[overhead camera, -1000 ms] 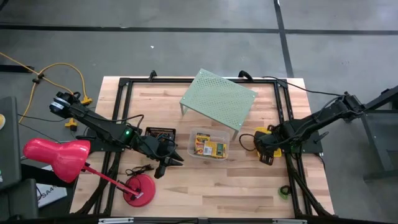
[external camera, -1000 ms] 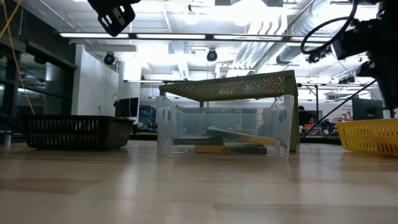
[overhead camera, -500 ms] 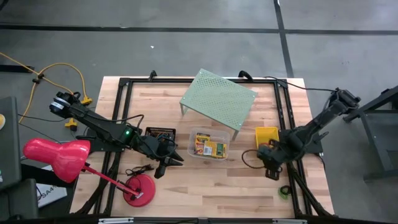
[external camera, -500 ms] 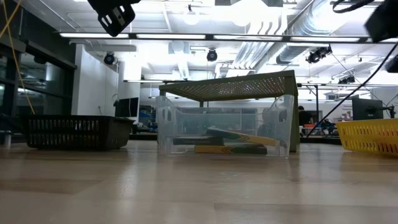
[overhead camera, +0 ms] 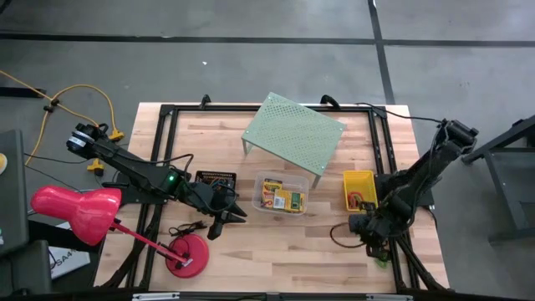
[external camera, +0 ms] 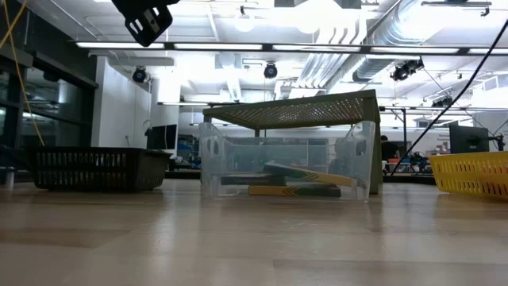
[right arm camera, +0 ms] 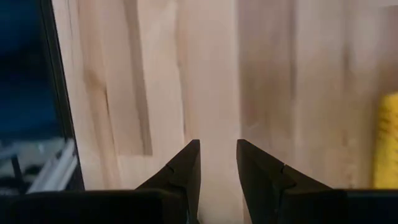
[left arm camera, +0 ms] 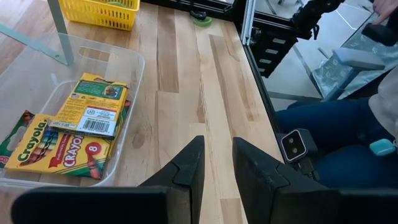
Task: Pick & Place Office Desk Supplies
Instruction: Put the black spring keychain into the yellow bin
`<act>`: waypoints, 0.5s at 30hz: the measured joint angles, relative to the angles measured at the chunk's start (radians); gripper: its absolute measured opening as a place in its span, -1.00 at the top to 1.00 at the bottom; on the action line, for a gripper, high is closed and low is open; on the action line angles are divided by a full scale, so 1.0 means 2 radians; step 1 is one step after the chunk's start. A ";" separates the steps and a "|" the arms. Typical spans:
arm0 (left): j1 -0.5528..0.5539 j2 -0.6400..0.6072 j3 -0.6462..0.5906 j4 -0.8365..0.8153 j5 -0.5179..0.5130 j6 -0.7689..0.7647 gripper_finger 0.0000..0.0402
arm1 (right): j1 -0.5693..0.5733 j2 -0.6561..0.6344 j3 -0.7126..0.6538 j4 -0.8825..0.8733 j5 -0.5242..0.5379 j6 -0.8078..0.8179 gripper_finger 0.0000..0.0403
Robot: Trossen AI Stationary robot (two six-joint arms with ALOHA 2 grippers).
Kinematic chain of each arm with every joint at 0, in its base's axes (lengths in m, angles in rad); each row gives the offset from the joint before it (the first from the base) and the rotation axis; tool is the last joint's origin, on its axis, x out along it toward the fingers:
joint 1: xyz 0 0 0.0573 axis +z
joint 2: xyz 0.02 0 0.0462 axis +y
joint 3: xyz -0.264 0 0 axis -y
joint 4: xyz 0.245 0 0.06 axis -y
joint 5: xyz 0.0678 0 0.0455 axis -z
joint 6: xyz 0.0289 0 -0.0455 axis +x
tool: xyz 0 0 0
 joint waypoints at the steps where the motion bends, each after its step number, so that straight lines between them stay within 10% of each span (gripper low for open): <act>1: 0.000 0.000 0.000 0.000 0.000 0.000 0.61 | 0.003 0.010 0.000 0.004 -0.009 -0.010 0.55; 15: 0.000 0.000 0.000 0.000 0.000 0.000 0.61 | 0.086 0.085 0.000 0.015 -0.082 -0.052 0.55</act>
